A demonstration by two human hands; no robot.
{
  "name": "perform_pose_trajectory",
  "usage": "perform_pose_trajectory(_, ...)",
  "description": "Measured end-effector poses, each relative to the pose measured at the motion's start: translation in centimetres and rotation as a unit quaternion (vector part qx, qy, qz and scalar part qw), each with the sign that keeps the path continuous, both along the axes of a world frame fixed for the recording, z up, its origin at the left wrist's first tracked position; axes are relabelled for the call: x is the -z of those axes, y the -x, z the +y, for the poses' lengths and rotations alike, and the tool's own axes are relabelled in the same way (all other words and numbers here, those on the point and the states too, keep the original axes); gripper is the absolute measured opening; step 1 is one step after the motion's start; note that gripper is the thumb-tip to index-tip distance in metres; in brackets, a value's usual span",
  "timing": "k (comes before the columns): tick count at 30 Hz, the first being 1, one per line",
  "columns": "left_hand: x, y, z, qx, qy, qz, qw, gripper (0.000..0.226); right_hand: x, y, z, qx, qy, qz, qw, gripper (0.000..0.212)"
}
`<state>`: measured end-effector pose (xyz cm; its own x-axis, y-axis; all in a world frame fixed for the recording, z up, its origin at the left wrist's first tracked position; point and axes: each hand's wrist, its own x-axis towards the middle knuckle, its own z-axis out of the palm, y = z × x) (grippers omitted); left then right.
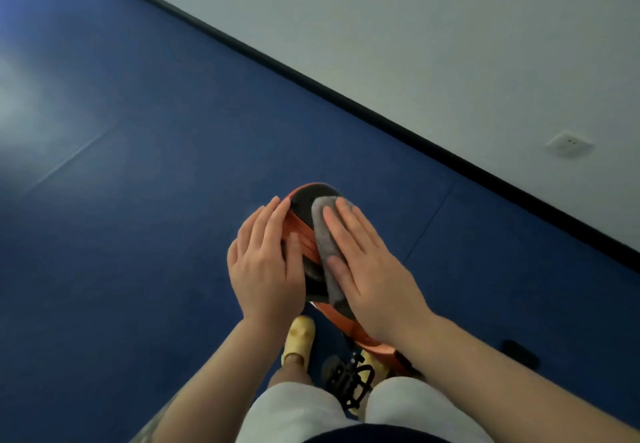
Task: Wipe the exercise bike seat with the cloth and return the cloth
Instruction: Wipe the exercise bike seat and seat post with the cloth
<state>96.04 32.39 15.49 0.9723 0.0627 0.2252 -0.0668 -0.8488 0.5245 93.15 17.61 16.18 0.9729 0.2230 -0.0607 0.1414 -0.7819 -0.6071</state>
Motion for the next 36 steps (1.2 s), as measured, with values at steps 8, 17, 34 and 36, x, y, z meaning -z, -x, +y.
perform_pose_trajectory(8, -1.0, -1.8, 2.5, 0.112, 0.011, 0.036, 0.993, 0.044, -0.3, -3.3, 1.6, 0.020, 0.027, -0.013, 0.999, 0.056)
perform_pose_trajectory(17, -0.3, -2.8, 3.6, 0.108, 0.123, 0.039, 0.986, 0.041, -1.1, -4.0, 2.3, -0.011, 0.053, -0.026, 0.998, 0.052)
perform_pose_trajectory(34, 0.0, -2.8, 4.0, 0.114, 0.113, 0.062, 0.985, 0.044, -1.1, -6.9, 3.4, 0.041, -0.006, 0.006, 0.999, 0.051)
perform_pose_trajectory(36, 0.1, -2.5, 4.1, 0.119, 0.111, 0.067, 0.984, 0.044, -1.2, -4.4, 2.8, 0.030, -0.006, 0.020, 0.999, 0.053)
